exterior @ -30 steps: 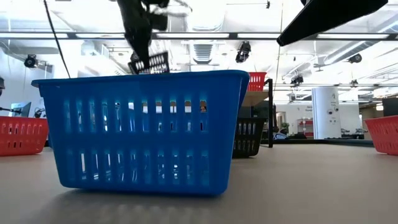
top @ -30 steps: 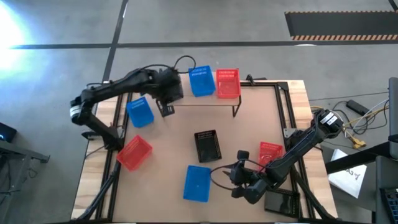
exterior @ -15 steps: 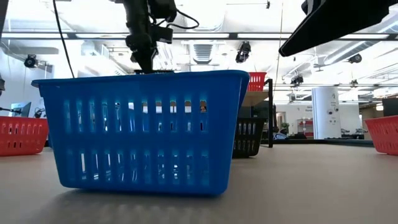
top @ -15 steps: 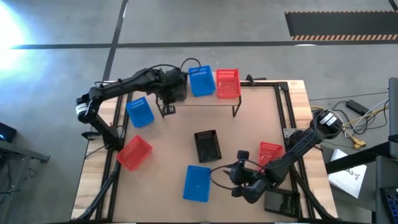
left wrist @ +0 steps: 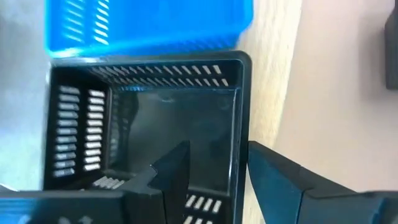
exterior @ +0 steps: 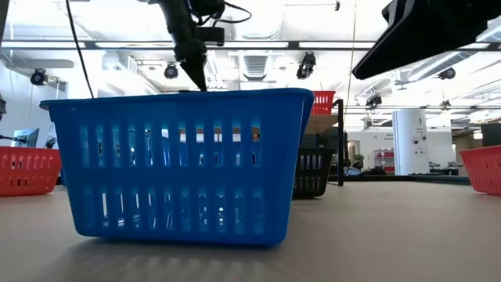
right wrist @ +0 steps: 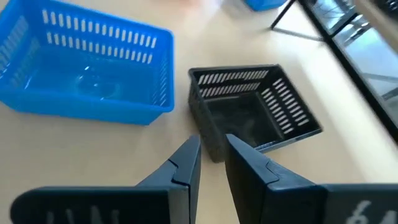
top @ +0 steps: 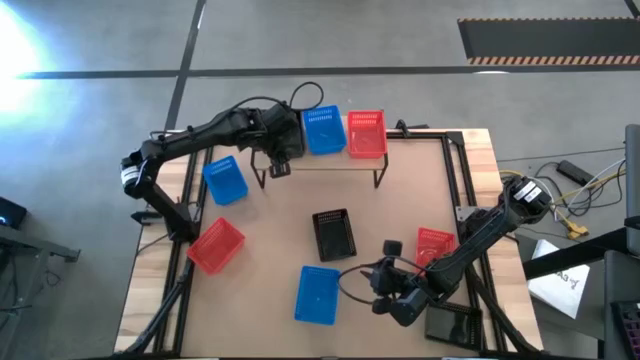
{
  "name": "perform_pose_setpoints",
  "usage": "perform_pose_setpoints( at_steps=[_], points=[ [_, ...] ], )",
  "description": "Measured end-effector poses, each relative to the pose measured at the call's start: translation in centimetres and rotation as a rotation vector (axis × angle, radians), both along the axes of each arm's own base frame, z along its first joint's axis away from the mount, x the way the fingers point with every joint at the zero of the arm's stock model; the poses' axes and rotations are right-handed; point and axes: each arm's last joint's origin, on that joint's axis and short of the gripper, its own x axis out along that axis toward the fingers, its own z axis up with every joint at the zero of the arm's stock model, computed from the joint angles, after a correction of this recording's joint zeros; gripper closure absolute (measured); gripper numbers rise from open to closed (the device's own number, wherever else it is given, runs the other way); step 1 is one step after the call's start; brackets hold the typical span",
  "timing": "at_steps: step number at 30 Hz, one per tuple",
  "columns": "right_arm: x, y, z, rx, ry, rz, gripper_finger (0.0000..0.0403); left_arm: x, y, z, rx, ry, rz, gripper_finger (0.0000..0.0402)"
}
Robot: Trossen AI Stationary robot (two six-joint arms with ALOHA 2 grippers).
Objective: Stack baskets on shelf by color
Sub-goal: Put the left black bin on the shelf, then adjust the bins
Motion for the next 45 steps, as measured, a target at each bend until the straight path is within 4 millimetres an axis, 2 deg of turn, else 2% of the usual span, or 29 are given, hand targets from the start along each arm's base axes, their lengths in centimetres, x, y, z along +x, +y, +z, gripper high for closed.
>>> perform_pose_setpoints(
  at_steps=[4, 8, 11, 13, 17, 21, 25, 28, 31, 40, 45],
  points=[
    [0.2, -0.2, 0.2, -0.041, -0.052, -0.045, 0.0338, -0.3, -0.1, 0.5, 0.01, -0.022, 0.0, 0.0258],
    [1.1, -1.0, 0.6, -0.066, -0.118, -0.104, 0.0339, -1.7, -0.8, 2.0, 0.029, -0.06, 0.0, 0.0258],
    [2.6, -3.1, 1.5, -0.125, -0.108, -0.116, 0.0336, -2.9, -1.3, 3.3, 0.051, -0.111, 0.003, 0.0258],
    [4.2, -5.1, 3.4, -0.156, -0.103, -0.11, 0.0334, -3.4, -1.5, 3.7, 0.065, -0.155, 0.021, 0.0258],
    [7.6, -11.1, 8.8, -0.116, -0.142, -0.105, 0.0338, -3.9, -1.1, 3.9, 0.067, -0.199, 0.092, 0.0259],
    [9.8, -19.2, 13.7, -0.009, -0.135, -0.11, 0.0353, -4.5, 0.3, 3.8, 0.138, -0.164, 0.199, 0.0259],
    [10.6, -26.5, 16.2, 0.043, -0.032, -0.245, 0.037, -5.9, 2.4, 3.6, 0.148, -0.136, 0.296, 0.0259],
    [11.3, -30.6, 16.5, 0.073, 0.035, -0.302, 0.0379, -7.2, 4.0, 3.5, 0.136, -0.121, 0.366, 0.0259],
    [12.3, -33.2, 16.0, 0.171, 0.092, -0.266, 0.0386, -8.2, 5.5, 3.1, 0.118, -0.109, 0.415, 0.0259],
    [16.3, -34.8, 14.0, 0.233, 0.227, -0.272, 0.039, -8.4, 8.5, 0.1, 0.137, -0.089, 0.414, 0.0259],
    [17.5, -35.9, 12.8, 0.269, 0.256, -0.32, 0.039, -8.3, 9.5, -1.2, 0.177, -0.105, 0.406, 0.0259]
  ],
)
